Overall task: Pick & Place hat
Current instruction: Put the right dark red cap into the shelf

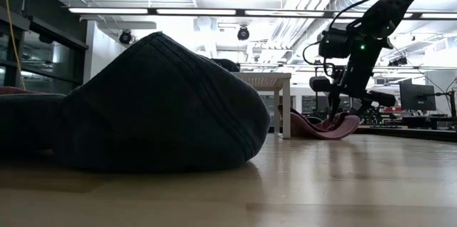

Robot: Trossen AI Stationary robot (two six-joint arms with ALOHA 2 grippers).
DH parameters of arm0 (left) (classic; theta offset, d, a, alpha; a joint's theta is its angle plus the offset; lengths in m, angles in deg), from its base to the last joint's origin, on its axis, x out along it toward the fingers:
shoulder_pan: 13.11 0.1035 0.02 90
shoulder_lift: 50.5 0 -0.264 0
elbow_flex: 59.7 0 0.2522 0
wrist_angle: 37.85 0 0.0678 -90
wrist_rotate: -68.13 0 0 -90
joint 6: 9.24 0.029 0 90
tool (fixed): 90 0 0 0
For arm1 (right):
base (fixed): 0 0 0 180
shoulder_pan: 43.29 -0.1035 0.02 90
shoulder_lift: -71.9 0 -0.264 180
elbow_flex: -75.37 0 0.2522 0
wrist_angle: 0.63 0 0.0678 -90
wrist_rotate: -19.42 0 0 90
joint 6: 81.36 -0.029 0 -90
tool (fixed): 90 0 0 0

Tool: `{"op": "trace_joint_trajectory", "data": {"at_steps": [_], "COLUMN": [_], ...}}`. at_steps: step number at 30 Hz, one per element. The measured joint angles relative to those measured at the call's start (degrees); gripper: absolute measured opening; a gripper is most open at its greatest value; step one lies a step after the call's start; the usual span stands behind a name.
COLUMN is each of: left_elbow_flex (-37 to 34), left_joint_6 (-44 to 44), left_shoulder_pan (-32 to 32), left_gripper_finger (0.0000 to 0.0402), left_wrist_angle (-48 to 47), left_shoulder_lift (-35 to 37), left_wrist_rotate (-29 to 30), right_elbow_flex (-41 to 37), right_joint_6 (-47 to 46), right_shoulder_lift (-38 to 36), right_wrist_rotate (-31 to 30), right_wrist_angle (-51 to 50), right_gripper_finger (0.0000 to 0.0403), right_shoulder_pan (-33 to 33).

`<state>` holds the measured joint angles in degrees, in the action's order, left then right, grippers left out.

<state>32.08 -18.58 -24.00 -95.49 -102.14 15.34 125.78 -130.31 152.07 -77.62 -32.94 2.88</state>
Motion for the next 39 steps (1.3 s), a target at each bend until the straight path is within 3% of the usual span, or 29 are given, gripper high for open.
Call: {"op": "trace_joint_trajectory", "data": {"at_steps": [8,15,21,33,39], "left_elbow_flex": [0.0,0.0,0.0,0.0,0.0], "left_joint_6": [-0.2,-0.2,-0.5,-1.5,-1.5], "left_shoulder_pan": [0.0,0.0,0.0,0.0,0.0], "left_gripper_finger": [0.0213,0.0213,0.0213,0.0213,0.0213], "left_wrist_angle": [0.0,0.0,0.0,0.0,0.4], "left_shoulder_lift": [0.0,0.0,0.0,-0.1,-1.4], "left_wrist_rotate": [0.0,-0.2,-0.4,-0.8,-1.9], "right_elbow_flex": [0.0,0.0,0.0,0.2,7.1], "right_joint_6": [1.4,4.7,6.0,5.5,5.6], "right_shoulder_lift": [0.0,0.0,-3.3,-26.0,-33.3], "right_wrist_rotate": [1.4,1.9,0.3,-14.2,-23.4], "right_wrist_angle": [0.0,0.1,-3.2,-16.8,-29.0], "right_gripper_finger": [0.0112,0.0017,0.0017,0.0017,0.0017], "right_shoulder_pan": [0.0,-0.1,-0.6,-7.2,-12.6]}}
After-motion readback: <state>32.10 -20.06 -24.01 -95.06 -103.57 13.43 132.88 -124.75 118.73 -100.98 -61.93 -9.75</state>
